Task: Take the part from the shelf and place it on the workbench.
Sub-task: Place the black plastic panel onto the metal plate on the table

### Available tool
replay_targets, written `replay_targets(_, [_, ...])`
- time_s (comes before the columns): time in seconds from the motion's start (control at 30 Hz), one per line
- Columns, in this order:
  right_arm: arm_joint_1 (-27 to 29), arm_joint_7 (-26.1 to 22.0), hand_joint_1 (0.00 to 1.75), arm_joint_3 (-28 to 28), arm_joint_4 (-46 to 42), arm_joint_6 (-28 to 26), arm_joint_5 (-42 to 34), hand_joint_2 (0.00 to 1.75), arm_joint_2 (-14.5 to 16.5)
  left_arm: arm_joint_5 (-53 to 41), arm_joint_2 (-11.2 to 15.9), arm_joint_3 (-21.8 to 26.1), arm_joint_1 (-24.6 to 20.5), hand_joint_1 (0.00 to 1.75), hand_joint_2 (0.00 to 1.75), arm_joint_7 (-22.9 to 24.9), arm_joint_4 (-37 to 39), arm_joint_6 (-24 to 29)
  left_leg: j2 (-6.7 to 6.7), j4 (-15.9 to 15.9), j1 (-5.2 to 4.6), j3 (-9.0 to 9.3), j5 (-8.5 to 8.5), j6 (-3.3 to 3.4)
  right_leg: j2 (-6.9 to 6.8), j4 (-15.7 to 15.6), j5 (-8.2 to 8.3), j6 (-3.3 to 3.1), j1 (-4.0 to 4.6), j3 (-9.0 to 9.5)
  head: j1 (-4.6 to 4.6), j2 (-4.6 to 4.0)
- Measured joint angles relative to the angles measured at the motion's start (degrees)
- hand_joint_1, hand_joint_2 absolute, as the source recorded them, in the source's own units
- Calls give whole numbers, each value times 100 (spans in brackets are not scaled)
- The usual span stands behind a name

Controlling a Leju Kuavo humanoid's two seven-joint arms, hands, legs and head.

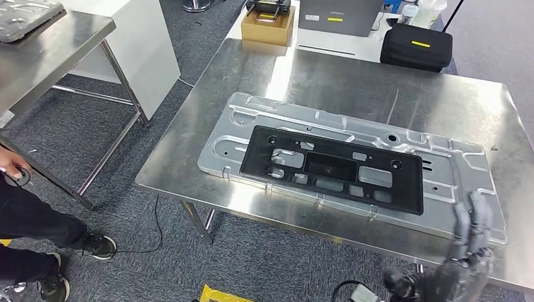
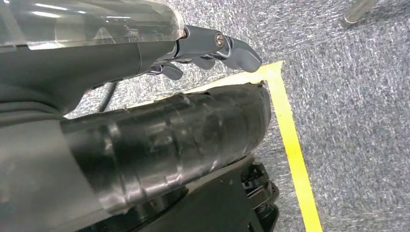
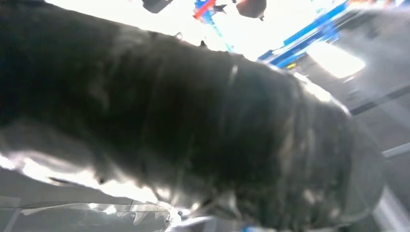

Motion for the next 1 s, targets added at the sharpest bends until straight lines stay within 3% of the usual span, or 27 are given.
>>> replay_targets(0.03, [55, -129, 0, -93, -8, 1, -205, 0, 167, 2, 0, 5, 5, 0, 0, 9, 0, 17, 4, 4, 0, -1, 0, -1, -1, 216, -47, 18, -15, -98, 1, 0])
replay_targets(0.07, [103, -218, 0, -161, -14, 1, -389, 0, 305, 3, 0, 12, 7, 0, 0, 21, 0, 39, 6, 9, 0, -1, -1, -4, -2, 219, 18, 29, -32, -93, 0, 0])
replay_targets(0.1, [142, -276, 0, -211, -21, 2, -557, 0, 428, 5, -1, 19, 7, 0, 0, 38, 0, 67, 7, 19, 2, 2, -4, -10, -4, -4, 177, 35, -49, 25, 0, 0])
replay_targets(0.13, [174, -306, 0, -244, -29, 2, -711, 0, 538, 7, -3, 26, 5, 0, 0, 61, 0, 98, 6, 34, 4, 4, -11, -23, -5, -396, 378, 34, -63, 233, 1, 0])
replay_targets(0.2, [238, -300, 0, -279, -35, 2, -976, 0, 704, 16, -6, 39, 1, 0, 0, 107, 0, 163, -1, 86, -13, -10, -32, -78, -1, -1095, 629, 2, -58, 582, 0, 0])
replay_targets(0.23, [275, -281, 0, -285, -30, 3, -1090, 0, 761, 26, -7, 49, 0, 0, 0, 126, 0, 190, -3, 106, -20, -21, -36, -112, 3, -1262, 669, -22, -44, 656, -2, 0])
replay_targets(0.33, [370, -201, 0, -295, 19, 3, -1339, 0, 870, 58, -8, 97, -2, 0, 0, 160, 0, 239, -7, 117, -17, -46, -30, -222, 10, -1321, 713, -125, -32, 634, -4, 0])
replay_targets(0.4, [394, -152, 0, -295, 68, 4, -1426, 0, 926, 70, -7, 125, -3, 0, 0, 172, 0, 260, -8, 334, -7, -143, -251, -279, -3, -1366, 778, -217, -55, 599, -6, 0])
replay_targets(0.5, [426, -106, 0, -295, 156, 4, -1478, 0, 974, 75, -7, 145, 1, 0, 0, 186, 0, 276, -8, 1329, 6, -501, -900, -330, -30, -1354, 850, -276, -39, 486, -9, 0])
replay_targets(0.53, [441, -90, 0, -296, 191, 4, -1493, 0, 983, 75, -7, 151, 2, 0, 0, 190, 0, 279, -7, 1579, 8, -564, -1005, -338, -35, -1339, 872, -276, -30, 441, -9, 0])
replay_targets(0.57, [456, -79, 0, -296, 226, 4, -1519, 0, 993, 74, -7, 157, 3, 0, 0, 193, 0, 282, -7, 1629, 9, -528, -1001, -339, -37, -1321, 893, -272, -23, 397, -9, 0])
replay_targets(0.6, [473, -72, 0, -297, 257, 4, -1561, 0, 1003, 74, -7, 162, 3, 0, 0, 195, 0, 287, -7, 1445, 9, -377, -895, -333, -37, -1300, 913, -263, -21, 356, -9, 0])
replay_targets(0.7, [527, -84, 0, -306, 312, 2, -1747, 0, 1033, 74, -8, 169, -11, 0, 0, 202, 0, 308, -13, 315, -5, 304, -516, -277, -33, -1238, 970, -202, -9, 279, -8, 0])
replay_targets(0.73, [543, -93, 0, -311, 325, 2, -1806, 0, 1043, 74, -9, 171, -15, 0, 0, 205, 0, 315, -16, 115, -17, 403, -468, -251, -33, -1226, 993, -169, -5, 268, -8, 0])
replay_targets(0.83, [579, -125, 0, -339, 360, 2, -1927, 0, 1067, 77, -15, 176, -3, 0, 0, 211, 0, 331, -14, 48, -37, 378, -370, -154, -26, -1243, 1081, -55, -12, 257, -8, 0])
replay_targets(0.87, [591, -136, 0, -356, 369, 2, -1956, 0, 1070, 79, -20, 177, -5, 0, 0, 212, 0, 335, -3, 32, -31, 345, -315, -112, -17, -1208, 1031, -26, -18, 231, -5, 0])
replay_targets(0.9, [604, -145, 0, -373, 378, 2, -1979, 0, 1072, 80, -24, 178, -11, 0, 0, 212, 0, 338, 11, 12, -22, 297, -254, -68, -9, -1080, 882, -4, -22, 173, -3, 0])
replay_targets(1.0, [619, -153, 0, -398, 419, 2, -2038, 0, 1072, 82, -28, 180, -18, 0, 0, 211, 0, 347, 55, 8, -35, 114, -114, 14, -1, -172, 110, 39, -31, -91, 3, 0])
